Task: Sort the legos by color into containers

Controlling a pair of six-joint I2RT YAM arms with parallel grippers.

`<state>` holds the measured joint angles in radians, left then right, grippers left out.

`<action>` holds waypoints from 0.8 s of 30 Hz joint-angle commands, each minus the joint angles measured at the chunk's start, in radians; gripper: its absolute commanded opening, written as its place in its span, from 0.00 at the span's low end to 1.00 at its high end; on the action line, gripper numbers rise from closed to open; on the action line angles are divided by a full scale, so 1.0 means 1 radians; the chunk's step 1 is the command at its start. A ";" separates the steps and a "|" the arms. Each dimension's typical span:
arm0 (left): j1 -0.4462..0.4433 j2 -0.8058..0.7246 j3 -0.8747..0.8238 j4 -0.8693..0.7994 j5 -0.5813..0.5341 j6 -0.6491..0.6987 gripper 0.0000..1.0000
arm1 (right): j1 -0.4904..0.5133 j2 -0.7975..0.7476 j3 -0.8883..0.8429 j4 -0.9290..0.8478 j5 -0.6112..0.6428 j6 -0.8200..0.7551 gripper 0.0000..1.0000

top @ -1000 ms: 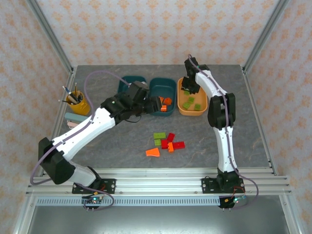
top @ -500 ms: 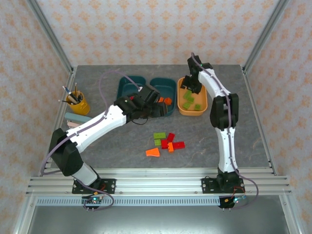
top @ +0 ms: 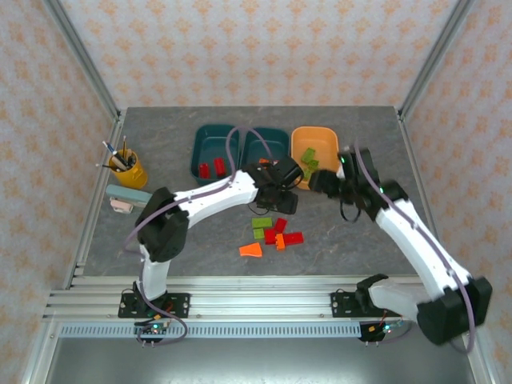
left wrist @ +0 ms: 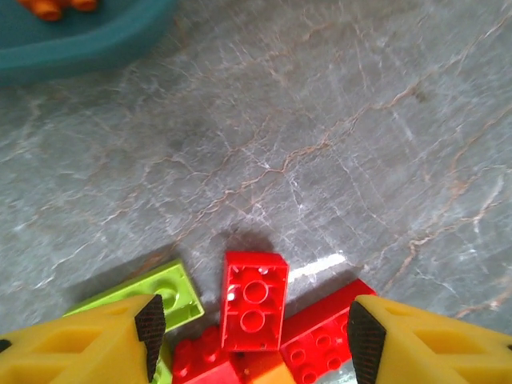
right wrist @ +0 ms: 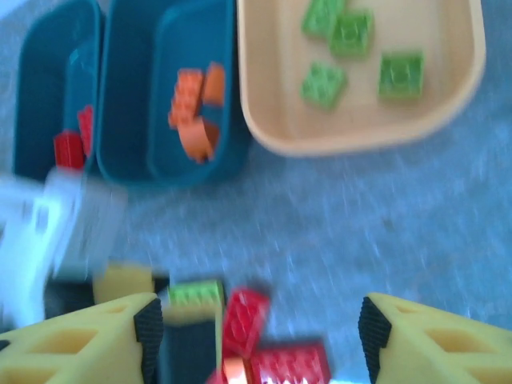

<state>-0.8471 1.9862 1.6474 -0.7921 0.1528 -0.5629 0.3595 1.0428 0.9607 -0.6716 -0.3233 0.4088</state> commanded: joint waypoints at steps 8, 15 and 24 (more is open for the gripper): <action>-0.012 0.159 0.124 -0.138 -0.009 0.084 0.63 | 0.009 -0.410 -0.205 -0.177 -0.156 0.106 0.70; -0.047 0.179 0.124 -0.141 0.000 0.086 0.62 | 0.007 -0.400 -0.202 -0.190 -0.146 0.107 0.70; -0.057 0.196 0.124 -0.154 -0.006 0.081 0.62 | 0.008 -0.387 -0.217 -0.165 -0.138 0.114 0.70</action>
<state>-0.9016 2.1609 1.7405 -0.9009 0.1539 -0.4957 0.3603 0.6518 0.7582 -0.8410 -0.4690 0.5064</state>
